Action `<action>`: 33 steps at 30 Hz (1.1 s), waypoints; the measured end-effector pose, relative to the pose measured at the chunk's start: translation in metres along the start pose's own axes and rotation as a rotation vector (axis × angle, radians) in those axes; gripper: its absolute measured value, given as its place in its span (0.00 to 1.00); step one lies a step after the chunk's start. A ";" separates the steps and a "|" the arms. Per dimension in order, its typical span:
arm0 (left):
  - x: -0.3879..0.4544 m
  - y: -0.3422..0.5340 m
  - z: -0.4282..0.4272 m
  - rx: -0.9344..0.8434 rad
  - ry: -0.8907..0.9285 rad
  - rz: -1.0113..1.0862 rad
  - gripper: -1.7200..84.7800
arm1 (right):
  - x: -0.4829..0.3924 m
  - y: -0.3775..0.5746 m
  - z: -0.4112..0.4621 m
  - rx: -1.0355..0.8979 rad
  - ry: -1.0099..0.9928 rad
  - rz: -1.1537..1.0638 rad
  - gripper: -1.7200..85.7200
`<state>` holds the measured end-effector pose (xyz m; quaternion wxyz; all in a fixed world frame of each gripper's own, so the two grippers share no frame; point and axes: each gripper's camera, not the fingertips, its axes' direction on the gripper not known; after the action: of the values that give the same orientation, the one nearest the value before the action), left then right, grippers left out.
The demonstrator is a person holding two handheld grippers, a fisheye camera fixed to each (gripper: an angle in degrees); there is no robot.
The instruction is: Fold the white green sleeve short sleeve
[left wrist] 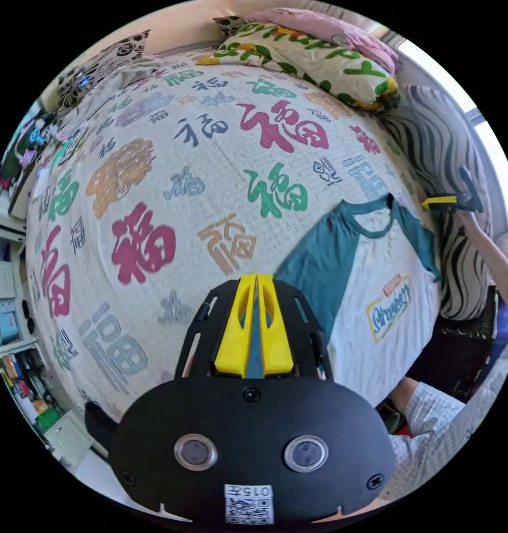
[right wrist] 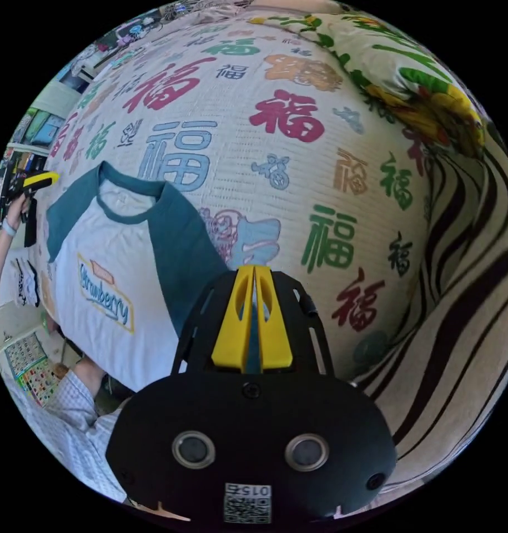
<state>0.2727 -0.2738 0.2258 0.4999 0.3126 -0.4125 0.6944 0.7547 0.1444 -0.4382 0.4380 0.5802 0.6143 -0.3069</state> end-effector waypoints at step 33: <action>0.101 0.394 0.029 -0.236 0.162 -0.430 0.12 | -0.095 0.503 0.107 -0.050 -0.467 0.469 0.09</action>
<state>-0.1324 -0.3185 0.2225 0.7007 0.2758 -0.3733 0.5418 1.2630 0.0771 -0.3327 0.6399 0.6088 0.3544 -0.3071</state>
